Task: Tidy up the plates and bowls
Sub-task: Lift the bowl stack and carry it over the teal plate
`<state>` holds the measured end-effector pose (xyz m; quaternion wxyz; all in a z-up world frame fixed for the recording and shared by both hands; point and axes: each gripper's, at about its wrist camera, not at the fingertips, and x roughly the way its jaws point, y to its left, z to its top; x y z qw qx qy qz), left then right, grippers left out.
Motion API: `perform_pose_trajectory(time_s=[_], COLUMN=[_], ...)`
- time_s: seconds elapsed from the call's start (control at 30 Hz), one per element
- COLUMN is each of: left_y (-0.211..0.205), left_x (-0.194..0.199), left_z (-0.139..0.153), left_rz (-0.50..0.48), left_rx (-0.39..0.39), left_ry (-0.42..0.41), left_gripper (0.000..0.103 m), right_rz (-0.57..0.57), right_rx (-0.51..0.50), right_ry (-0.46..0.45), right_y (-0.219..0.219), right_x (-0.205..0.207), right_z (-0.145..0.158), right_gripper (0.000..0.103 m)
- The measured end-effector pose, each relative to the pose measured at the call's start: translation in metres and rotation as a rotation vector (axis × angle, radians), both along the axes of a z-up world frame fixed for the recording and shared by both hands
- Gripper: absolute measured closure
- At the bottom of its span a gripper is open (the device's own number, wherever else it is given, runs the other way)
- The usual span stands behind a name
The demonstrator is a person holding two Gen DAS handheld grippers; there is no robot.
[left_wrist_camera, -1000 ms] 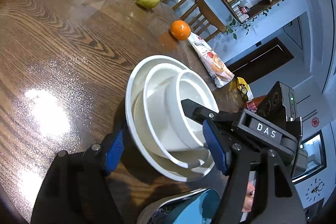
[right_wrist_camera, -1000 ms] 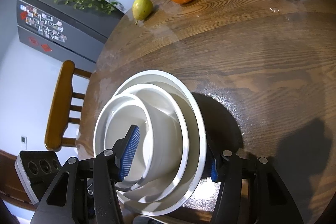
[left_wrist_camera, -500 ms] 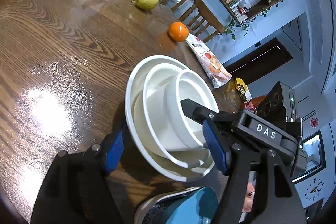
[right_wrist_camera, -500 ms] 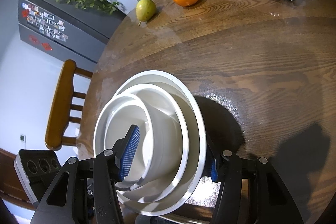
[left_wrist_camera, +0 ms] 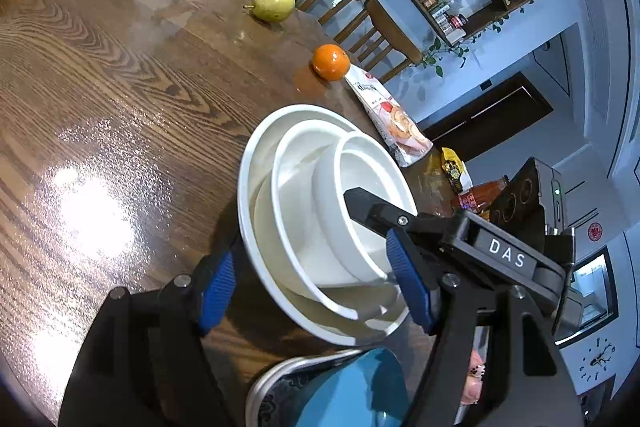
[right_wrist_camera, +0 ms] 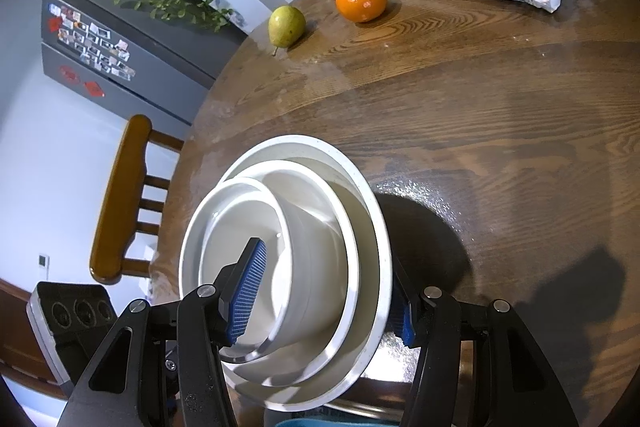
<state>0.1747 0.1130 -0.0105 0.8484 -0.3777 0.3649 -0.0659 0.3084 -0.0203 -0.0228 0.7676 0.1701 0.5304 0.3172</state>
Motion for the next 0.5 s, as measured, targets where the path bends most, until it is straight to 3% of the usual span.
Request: perform_pose_trajectory(time_s=[0.5], left_y=[-0.014], left_x=[-0.007], left_z=[0.009], left_rz=[-0.044], left_rx=[0.023], left_ry=[-0.021], left_gripper=[0.033], right_rz=[-0.034], right_rx=[0.001], right_ry=[-0.038], right_y=[-0.020], right_x=[-0.019], right_z=[0.010], right_gripper=[0.045])
